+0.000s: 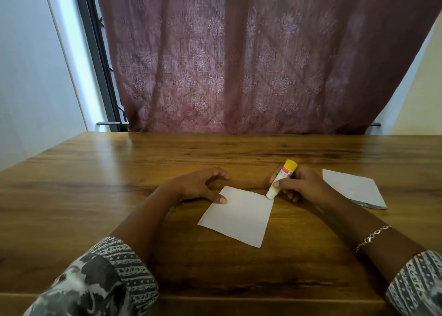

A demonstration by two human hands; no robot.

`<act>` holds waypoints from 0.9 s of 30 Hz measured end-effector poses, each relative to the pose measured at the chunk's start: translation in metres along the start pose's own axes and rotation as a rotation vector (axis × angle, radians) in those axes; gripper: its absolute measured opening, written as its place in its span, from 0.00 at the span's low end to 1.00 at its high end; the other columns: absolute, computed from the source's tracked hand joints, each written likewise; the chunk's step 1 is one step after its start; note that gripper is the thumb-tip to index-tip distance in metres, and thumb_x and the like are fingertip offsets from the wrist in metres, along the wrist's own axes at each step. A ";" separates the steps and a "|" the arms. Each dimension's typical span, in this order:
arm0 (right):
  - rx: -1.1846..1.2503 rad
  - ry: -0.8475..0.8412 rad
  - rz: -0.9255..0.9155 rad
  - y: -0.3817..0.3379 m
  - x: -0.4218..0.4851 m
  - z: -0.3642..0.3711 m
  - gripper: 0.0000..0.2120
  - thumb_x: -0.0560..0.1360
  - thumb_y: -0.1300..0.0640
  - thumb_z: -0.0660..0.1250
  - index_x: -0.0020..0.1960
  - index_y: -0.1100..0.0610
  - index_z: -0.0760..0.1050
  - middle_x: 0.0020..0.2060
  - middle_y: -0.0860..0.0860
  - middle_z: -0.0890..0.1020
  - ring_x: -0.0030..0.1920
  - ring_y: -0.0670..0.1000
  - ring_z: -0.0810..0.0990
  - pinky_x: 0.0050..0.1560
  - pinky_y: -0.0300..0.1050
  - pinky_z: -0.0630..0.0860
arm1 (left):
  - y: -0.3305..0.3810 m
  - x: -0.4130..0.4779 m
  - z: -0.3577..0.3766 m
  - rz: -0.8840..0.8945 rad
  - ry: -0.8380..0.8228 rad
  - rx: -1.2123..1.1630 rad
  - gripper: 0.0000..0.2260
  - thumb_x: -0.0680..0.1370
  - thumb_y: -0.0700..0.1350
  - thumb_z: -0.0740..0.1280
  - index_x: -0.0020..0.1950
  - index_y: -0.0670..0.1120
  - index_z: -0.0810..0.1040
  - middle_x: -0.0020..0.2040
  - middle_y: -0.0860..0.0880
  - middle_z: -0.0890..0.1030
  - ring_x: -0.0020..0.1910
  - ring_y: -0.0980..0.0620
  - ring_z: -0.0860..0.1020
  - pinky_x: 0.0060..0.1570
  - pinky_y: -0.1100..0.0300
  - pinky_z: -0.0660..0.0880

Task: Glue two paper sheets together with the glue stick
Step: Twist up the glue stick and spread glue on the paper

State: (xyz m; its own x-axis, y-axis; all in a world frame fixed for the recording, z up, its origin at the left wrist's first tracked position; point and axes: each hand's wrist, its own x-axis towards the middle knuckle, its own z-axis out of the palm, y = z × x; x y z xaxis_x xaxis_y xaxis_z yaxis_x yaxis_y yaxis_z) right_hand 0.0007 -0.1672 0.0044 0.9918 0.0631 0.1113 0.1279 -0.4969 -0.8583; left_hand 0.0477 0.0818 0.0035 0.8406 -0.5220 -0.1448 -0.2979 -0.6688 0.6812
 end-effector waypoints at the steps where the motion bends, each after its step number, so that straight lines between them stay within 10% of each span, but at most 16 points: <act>1: 0.014 0.010 -0.005 0.000 0.000 0.000 0.09 0.73 0.59 0.66 0.51 0.62 0.75 0.33 0.54 0.77 0.30 0.49 0.73 0.31 0.38 0.70 | 0.003 -0.003 0.000 0.019 0.046 0.009 0.28 0.71 0.47 0.72 0.68 0.53 0.65 0.70 0.51 0.66 0.69 0.49 0.64 0.65 0.55 0.65; 5: 0.053 0.058 -0.018 -0.001 0.000 0.000 0.10 0.72 0.59 0.67 0.52 0.62 0.75 0.34 0.54 0.78 0.31 0.49 0.74 0.31 0.39 0.71 | 0.019 -0.016 -0.004 0.225 0.183 0.054 0.17 0.70 0.47 0.72 0.58 0.51 0.75 0.62 0.53 0.75 0.62 0.54 0.71 0.64 0.55 0.67; 15: 0.169 0.086 -0.067 -0.008 -0.005 0.001 0.04 0.73 0.61 0.66 0.47 0.54 0.76 0.35 0.53 0.78 0.30 0.49 0.72 0.28 0.39 0.69 | 0.032 -0.019 0.011 0.203 -0.253 0.174 0.21 0.74 0.39 0.68 0.67 0.46 0.71 0.71 0.52 0.68 0.72 0.56 0.62 0.68 0.62 0.57; 27: 0.326 0.158 -0.003 -0.020 0.011 0.017 0.06 0.73 0.61 0.66 0.47 0.52 0.76 0.43 0.53 0.79 0.35 0.49 0.76 0.37 0.44 0.79 | 0.012 -0.003 0.008 0.117 -0.057 0.300 0.24 0.76 0.49 0.65 0.71 0.51 0.63 0.75 0.54 0.60 0.74 0.52 0.57 0.73 0.52 0.53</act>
State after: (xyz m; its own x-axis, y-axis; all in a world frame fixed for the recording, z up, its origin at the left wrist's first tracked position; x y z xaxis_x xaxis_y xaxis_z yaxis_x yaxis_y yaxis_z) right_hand 0.0090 -0.1417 0.0140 0.9823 -0.0832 0.1678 0.1493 -0.1936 -0.9697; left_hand 0.0383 0.0709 0.0062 0.7688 -0.6274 -0.1240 -0.5177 -0.7244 0.4552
